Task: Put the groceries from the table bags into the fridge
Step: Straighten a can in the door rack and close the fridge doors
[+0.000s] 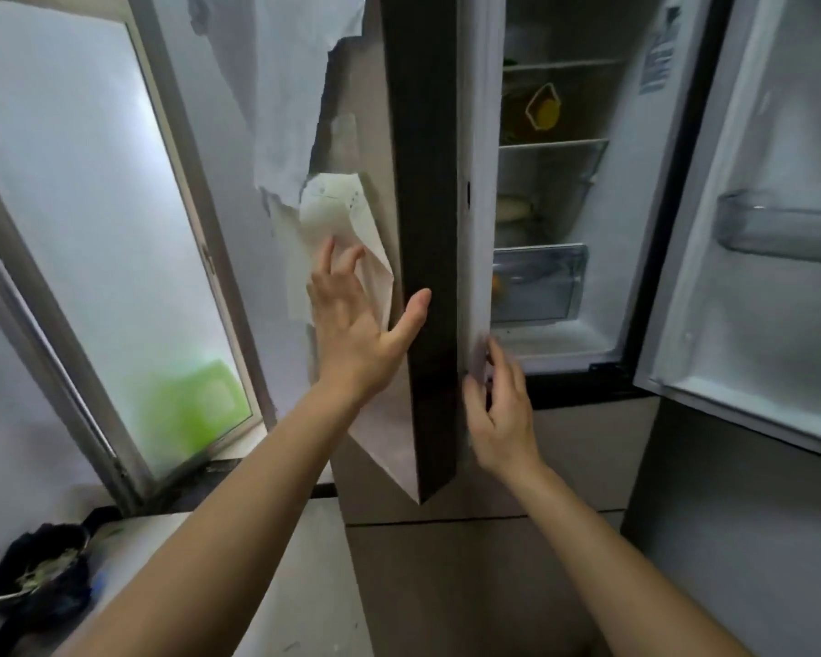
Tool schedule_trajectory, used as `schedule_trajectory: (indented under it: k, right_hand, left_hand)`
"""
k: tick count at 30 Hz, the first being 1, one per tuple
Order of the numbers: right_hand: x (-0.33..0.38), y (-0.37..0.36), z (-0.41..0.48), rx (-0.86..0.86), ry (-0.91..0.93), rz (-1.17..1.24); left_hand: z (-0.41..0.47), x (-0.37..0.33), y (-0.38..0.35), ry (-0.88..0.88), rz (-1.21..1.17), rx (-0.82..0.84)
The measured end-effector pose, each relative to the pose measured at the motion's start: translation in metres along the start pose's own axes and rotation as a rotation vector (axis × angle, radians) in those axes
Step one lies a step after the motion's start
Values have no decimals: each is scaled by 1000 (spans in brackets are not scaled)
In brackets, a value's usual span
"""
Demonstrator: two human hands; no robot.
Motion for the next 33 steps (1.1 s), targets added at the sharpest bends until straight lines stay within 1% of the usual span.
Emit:
schedule_trajectory:
  k: [3, 7, 9, 11, 12, 15, 17, 22, 26, 31, 33]
  right_hand:
    - [-9, 2, 7, 100, 26, -106]
    - [-31, 0, 23, 220, -34, -159]
    - [-41, -3, 37, 230, -91, -159]
    - [-49, -6, 52, 217, -151, -161]
    - [-53, -7, 60, 208, -168, -168]
    - [-62, -9, 80, 181, -179, -217]
    - [-71, -13, 89, 183, -176, -247]
    - [-96, -16, 105, 164, -105, -321]
    - [-103, -13, 118, 163, -51, -376]
    - [-105, -7, 139, 255, -124, -395]
    - [-104, -5, 141, 267, -149, -365]
  left_hand:
    - [15, -9, -34, -69, 53, -6]
    - [24, 3, -64, -157, 153, 60]
    - [25, 18, -74, -207, 252, 34]
    - [21, 36, -84, -194, 320, 17]
    - [18, 44, -90, -189, 351, 46]
    - [9, 64, -109, -212, 479, 243]
    - [7, 73, -118, -215, 537, 299]
    - [13, 83, -132, -212, 624, 300]
    - [16, 84, -140, -183, 654, 303]
    - [24, 85, -149, -141, 678, 323]
    - [25, 81, -147, -127, 674, 346]
Point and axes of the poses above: each hand's wrist, its own z-axis towards the middle knuckle, its own y-axis out of the back of the hand, x = y × z, the point moved 2 cm from there along z, towards the middle knuckle, and after that the axes turned 2 degrees about z, right-handed, at the moved point
